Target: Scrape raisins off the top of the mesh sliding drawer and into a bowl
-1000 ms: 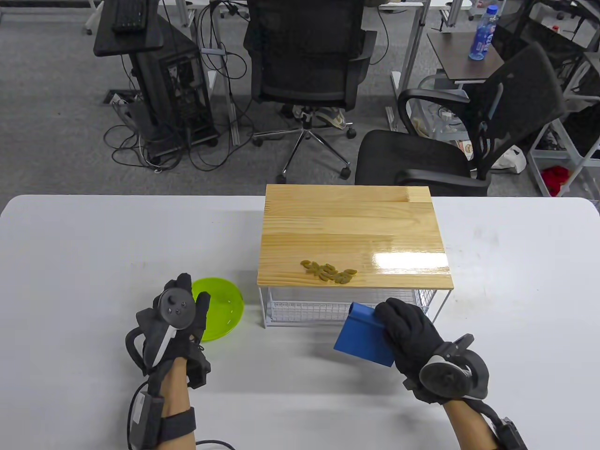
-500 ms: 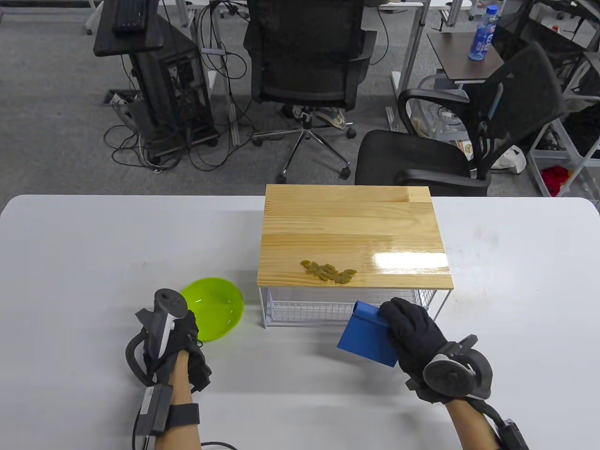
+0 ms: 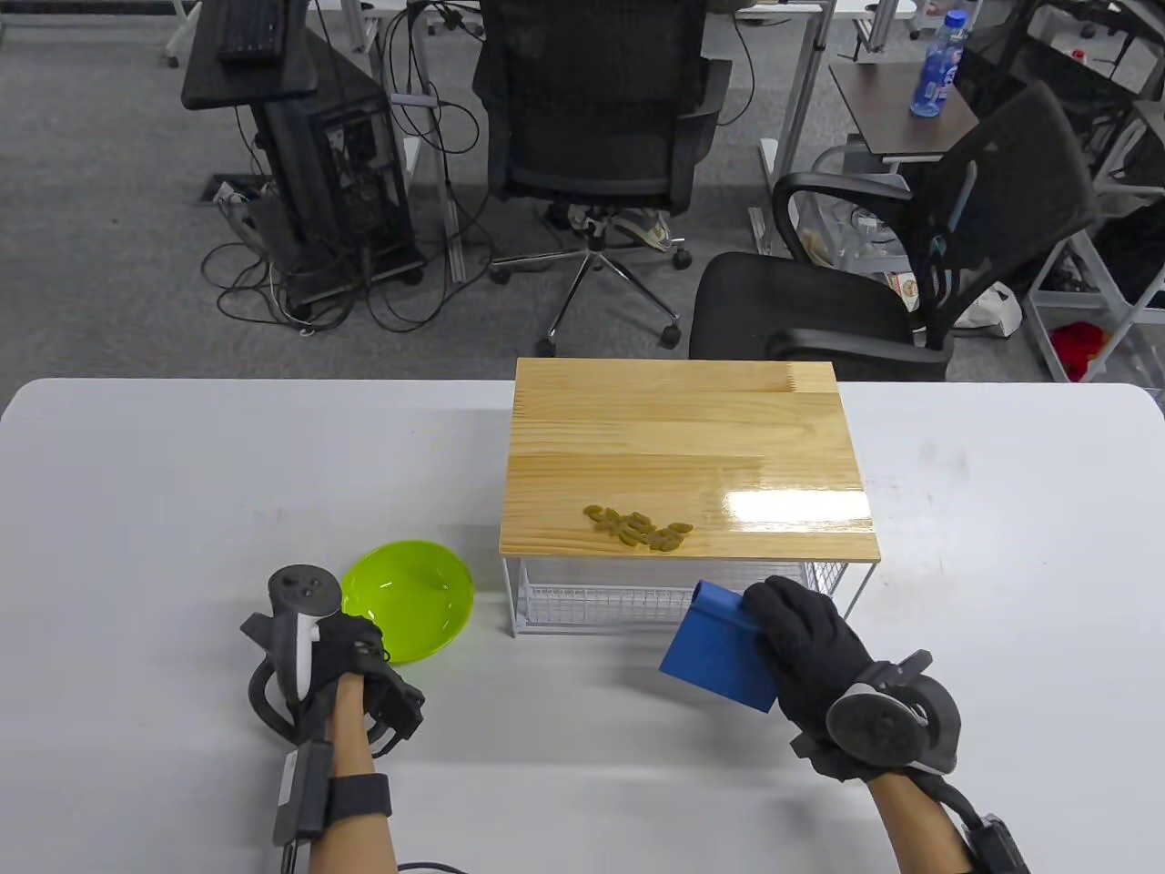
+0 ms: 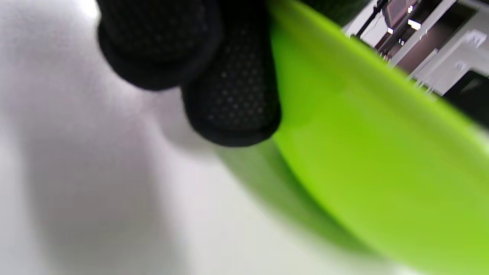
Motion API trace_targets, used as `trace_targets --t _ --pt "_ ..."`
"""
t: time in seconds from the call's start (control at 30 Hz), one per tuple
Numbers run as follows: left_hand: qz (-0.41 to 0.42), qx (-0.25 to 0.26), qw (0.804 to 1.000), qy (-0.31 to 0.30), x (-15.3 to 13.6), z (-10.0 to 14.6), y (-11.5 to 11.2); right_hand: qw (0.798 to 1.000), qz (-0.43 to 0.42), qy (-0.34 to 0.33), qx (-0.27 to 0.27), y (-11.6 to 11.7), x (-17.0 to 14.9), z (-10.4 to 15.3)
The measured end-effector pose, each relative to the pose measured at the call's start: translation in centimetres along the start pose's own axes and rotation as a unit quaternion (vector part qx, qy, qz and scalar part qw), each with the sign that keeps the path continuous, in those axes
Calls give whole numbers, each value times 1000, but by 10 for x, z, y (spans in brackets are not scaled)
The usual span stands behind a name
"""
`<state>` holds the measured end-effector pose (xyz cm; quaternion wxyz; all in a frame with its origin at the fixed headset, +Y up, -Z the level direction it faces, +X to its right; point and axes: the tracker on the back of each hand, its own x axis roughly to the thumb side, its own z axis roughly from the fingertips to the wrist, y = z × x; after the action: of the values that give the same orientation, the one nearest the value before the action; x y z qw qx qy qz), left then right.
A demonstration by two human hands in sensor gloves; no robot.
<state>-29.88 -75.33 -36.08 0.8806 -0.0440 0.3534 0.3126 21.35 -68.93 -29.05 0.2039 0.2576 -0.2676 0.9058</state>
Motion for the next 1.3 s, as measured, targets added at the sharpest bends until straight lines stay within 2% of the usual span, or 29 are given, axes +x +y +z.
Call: trace_targets --t 0.1,0.23,0.37,0.47,0.67,0.83,0.97,1.13,1.3 --pt "81 18 996 -33 -4 9 26 1000 -7 3 -6 -2 -1 -1" --pt "189 44 977 -88 4 35 62 1000 -5 4 0 -1 -1 -1" --pt "207 81 961 -162 32 73 86 1000 -3 4 5 -1 -1 -2" --pt "181 61 956 -223 63 105 89 1000 -8 6 5 -1 -2 -2" --pt "133 6 939 -318 115 155 72 1000 -6 11 -1 -5 -5 -2" --pt "78 -66 927 -362 133 181 27 1000 13 8 -10 -19 -11 -2" --pt "24 -84 926 -368 133 186 -1 999 35 0 -19 -34 -14 -2" --pt "-10 -110 929 -353 127 178 -27 999 45 20 -18 -43 -25 0" --pt "-25 -117 931 -346 125 172 -36 998 42 30 -44 -54 -31 0"
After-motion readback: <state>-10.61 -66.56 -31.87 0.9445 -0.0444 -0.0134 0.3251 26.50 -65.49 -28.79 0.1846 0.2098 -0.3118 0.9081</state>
